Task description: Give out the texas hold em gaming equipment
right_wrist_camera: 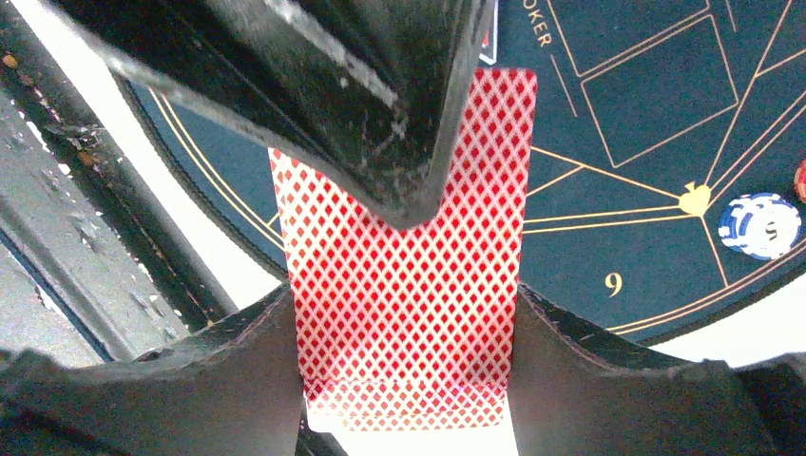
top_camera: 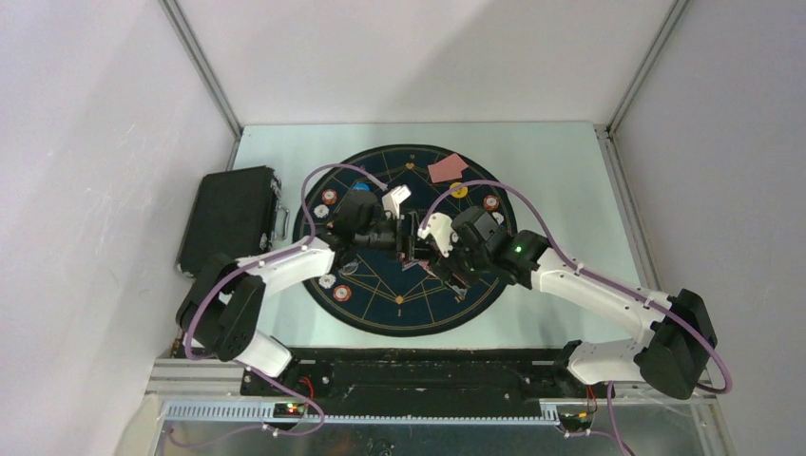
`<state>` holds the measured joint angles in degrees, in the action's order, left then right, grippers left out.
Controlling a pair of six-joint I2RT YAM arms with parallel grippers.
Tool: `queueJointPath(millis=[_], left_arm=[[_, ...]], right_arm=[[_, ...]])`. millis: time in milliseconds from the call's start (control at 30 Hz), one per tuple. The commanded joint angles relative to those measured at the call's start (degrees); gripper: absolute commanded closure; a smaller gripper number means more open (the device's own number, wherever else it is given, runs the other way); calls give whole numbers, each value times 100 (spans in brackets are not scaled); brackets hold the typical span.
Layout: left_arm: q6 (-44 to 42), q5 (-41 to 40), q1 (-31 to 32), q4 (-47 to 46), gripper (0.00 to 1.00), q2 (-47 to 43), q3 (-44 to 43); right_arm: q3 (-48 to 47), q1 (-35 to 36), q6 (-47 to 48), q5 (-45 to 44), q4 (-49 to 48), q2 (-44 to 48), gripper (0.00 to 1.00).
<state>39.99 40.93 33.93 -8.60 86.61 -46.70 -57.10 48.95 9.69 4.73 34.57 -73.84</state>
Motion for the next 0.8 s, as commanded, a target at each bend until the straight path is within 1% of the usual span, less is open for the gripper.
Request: queueJointPath(millis=[0, 100, 233, 333, 400, 433, 467, 500, 533, 567, 700, 767], left_arm=[[-221, -145, -147, 138, 23, -332, 53], [-220, -124, -154, 143, 27, -424, 64], [-84, 59, -150, -41, 37, -530, 91], [115, 258, -151, -346, 44, -663, 170], [215, 357, -150, -482, 51, -752, 208], [235, 356, -155, -492, 57, -808, 221], [241, 315, -151, -443, 60, -832, 217], [226, 265, -155, -389, 67, -879, 204], [189, 152, -157, -256, 71, -898, 200], [174, 99, -169, -190, 80, -941, 188], [115, -169, -260, 78, 98, -1109, 218], [96, -290, -337, 162, 100, -1240, 267]], right_arm=[[-124, 16, 12, -17, -270, 206, 100], [-126, 15, 15, -45, -268, 196, 100], [-127, 16, 15, -66, -287, 182, 100], [-120, 1, -3, -111, -297, 138, 100], [-125, -18, -19, -155, -301, 113, 100], [-128, -28, -35, -174, -299, 95, 100], [-127, -36, -41, -198, -296, 97, 100], [-119, -52, -52, -204, -291, 89, 100], [-118, -65, -58, -213, -288, 89, 100], [-120, -82, -71, -228, -278, 92, 100], [-130, -104, -81, -254, -259, 86, 100], [-124, -120, -86, -266, -253, 69, 100]])
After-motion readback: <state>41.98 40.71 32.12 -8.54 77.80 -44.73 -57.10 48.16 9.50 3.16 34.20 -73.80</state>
